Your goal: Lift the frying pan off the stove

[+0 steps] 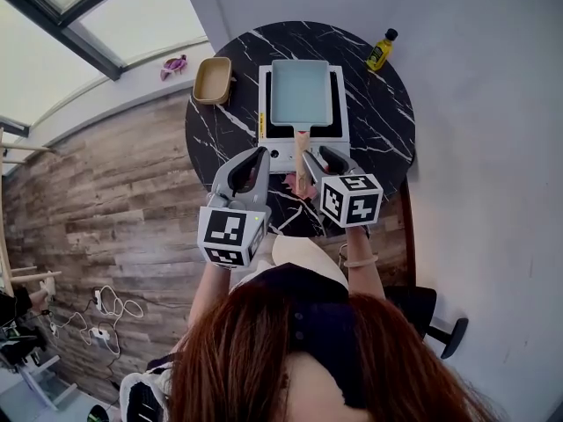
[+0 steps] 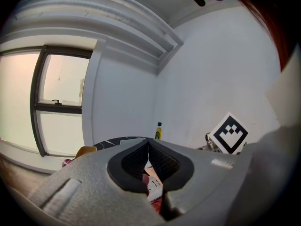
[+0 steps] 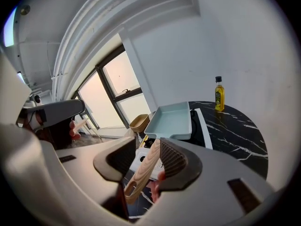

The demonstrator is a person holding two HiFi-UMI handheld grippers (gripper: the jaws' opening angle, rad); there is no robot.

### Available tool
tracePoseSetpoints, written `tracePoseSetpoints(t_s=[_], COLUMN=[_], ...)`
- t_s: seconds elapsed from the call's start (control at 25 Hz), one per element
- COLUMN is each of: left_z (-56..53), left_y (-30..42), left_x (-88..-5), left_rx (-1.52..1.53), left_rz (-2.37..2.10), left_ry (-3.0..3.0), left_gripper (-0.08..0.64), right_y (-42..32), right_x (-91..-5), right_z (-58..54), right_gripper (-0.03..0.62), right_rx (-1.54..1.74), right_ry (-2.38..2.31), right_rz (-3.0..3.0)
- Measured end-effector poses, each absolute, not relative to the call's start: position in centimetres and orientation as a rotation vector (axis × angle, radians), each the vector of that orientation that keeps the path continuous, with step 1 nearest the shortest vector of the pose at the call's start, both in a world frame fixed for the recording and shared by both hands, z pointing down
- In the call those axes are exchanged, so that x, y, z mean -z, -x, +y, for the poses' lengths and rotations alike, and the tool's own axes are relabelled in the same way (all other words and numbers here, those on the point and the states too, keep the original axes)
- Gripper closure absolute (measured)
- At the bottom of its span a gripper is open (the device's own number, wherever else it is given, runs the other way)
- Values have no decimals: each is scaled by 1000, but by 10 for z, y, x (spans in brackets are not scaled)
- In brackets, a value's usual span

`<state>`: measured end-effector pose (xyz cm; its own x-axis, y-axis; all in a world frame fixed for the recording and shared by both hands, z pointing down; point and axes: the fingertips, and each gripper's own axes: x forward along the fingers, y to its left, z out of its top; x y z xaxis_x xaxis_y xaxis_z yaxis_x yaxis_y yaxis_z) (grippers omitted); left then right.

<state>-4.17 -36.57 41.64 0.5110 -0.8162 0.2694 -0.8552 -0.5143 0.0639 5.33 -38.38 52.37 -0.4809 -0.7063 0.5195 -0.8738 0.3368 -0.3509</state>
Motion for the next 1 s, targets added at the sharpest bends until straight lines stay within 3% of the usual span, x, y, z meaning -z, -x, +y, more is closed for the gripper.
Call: tracePoseSetpoints(t_s=[1.0], left_z=[-399], left_y=[39], left_x=[-443], left_rx=[-383], left_rz=[-1416], left_ry=[-2499], left_gripper=[548], right_y=[-36], right_x=[-592], right_z=[-404], right_gripper=[327], right_rx=[-1224], right_ry=[-1195], right_rz=[-2246])
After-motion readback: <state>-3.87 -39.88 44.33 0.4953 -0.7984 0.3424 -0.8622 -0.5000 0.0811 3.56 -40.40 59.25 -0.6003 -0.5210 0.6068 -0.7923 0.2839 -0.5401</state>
